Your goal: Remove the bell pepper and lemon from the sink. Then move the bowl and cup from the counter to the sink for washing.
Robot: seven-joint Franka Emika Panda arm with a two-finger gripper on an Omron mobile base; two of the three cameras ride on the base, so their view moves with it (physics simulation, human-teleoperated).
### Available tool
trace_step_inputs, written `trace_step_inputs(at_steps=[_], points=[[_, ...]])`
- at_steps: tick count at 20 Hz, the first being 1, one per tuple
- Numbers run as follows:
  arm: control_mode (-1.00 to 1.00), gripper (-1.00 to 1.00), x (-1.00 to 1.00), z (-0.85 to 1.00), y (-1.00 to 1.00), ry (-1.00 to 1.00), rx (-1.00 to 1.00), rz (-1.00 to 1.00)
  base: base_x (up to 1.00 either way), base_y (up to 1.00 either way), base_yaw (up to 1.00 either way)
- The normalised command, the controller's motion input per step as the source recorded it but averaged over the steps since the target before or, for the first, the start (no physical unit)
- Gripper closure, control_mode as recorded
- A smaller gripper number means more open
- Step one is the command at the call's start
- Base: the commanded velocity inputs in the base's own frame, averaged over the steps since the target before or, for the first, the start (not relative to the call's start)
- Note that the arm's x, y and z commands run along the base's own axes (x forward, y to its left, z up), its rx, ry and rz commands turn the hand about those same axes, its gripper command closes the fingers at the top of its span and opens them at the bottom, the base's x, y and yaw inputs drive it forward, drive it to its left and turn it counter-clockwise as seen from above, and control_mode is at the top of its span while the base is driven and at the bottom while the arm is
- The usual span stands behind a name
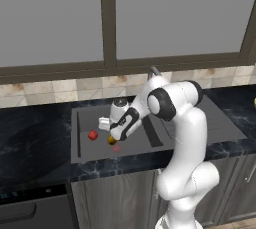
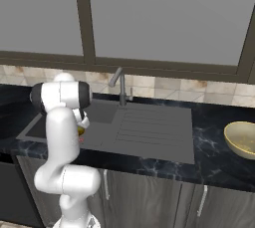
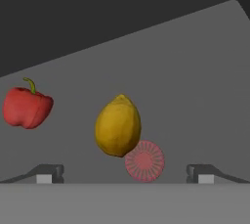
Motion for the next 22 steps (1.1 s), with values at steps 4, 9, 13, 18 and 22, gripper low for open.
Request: trace_step_inputs(at_steps=[4,9,13,18,22], points=[[-1.0,-1.0,0.09,-0.21,0.05,0.0,0.0,0.0,0.0,0.0,0.0],[-1.0,-1.0,0.1,-0.21,0.04,0.0,0.0,0.0,0.0,0.0,0.0],[-1.0,-1.0,0.1,-0.21,0.0,0.0,0.0,0.0,0.0,0.0,0.0],[-1.0,-1.0,0.13,-0.2,0.0,0.0,0.0,0.0,0.0,0.0,0.0],[-1.0,-1.0,0.14,-0.2,0.01,0.01,0.0,0.0,0.0,0.0,0.0]])
